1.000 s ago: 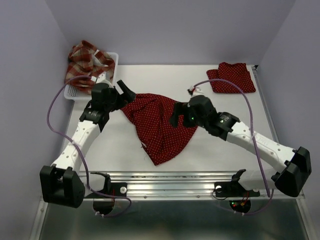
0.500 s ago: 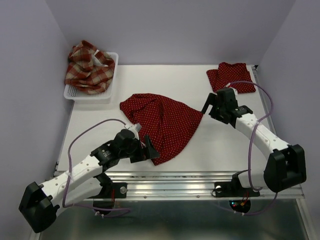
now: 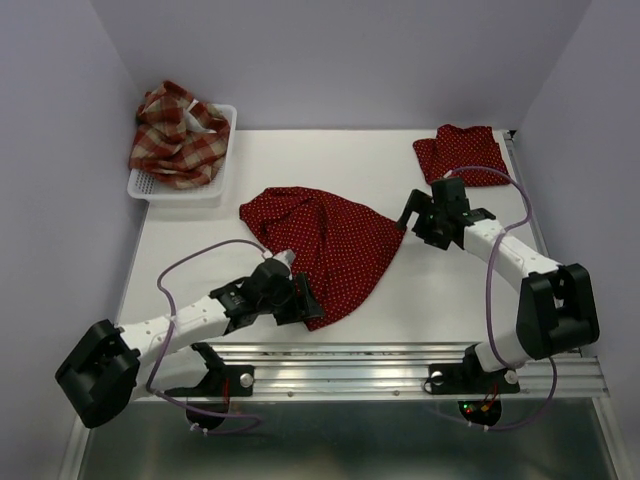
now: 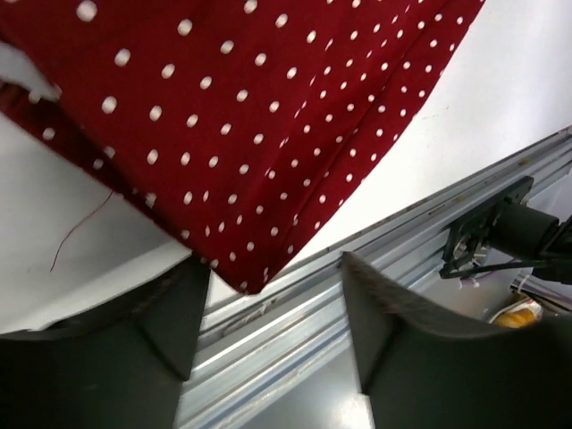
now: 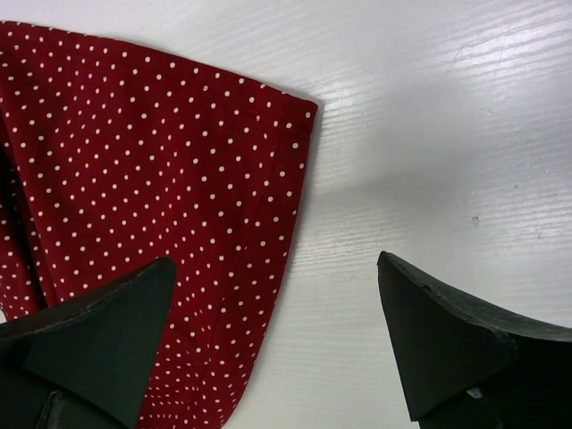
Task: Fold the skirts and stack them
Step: Flatten the skirt out
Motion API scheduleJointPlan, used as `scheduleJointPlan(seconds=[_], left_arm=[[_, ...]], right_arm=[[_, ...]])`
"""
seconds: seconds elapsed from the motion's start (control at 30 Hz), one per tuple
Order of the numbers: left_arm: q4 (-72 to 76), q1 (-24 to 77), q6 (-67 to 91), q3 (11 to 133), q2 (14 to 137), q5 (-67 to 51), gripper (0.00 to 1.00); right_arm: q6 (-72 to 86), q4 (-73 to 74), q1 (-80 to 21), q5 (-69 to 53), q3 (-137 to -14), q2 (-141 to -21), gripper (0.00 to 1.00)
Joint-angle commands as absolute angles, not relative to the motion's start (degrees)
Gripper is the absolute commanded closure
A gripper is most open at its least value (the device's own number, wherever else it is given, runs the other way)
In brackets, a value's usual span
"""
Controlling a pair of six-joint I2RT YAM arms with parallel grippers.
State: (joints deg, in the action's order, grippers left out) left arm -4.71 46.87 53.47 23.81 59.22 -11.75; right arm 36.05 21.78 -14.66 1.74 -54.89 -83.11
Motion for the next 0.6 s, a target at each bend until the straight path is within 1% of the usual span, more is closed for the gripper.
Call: scheduleJointPlan(seconds=[0.0, 0.03, 0.1, 0.13, 0.17, 0.2, 0.37, 0.57], left_arm=[[1.83, 47.20, 53.00, 25.06, 62.04, -11.77, 0.35], [2.28, 47.28, 52.91, 24.96, 63.96, -12.39, 0.47], [2.72, 47.29, 52.13, 24.96, 65.56, -14.23, 0.60], [2.64, 47.46, 51.95, 25.05, 66.61, -14.41, 0.78], [2.55, 47.46, 51.77, 24.96, 66.80, -14.68, 0.91], [2.37, 47.46, 51.59, 24.96, 66.71, -14.76, 1.00], [0.09, 47.46, 50.80, 25.05, 62.50, -14.07, 1.00], [-3.43, 47.46, 50.80, 24.61, 57.13, -13.18, 1.00]], right_arm=[[35.95, 18.02, -13.10, 0.53, -55.02, -84.63, 0.00], [36.03, 18.02, -12.57, 0.44, -55.28, -85.16, 0.00], [36.12, 17.76, -12.57, -1.39, -55.72, -86.74, 0.00], [36.21, 17.49, -12.05, -1.58, -56.16, -87.27, 0.00], [36.12, 17.32, -12.04, -1.58, -56.34, -87.88, 0.00], [36.12, 17.31, -12.04, -1.50, -56.60, -88.41, 0.00], [35.60, 16.17, -11.51, -1.23, -57.74, -92.63, 0.00], [34.98, 13.27, -11.51, -4.21, -58.71, -97.02, 0.01]])
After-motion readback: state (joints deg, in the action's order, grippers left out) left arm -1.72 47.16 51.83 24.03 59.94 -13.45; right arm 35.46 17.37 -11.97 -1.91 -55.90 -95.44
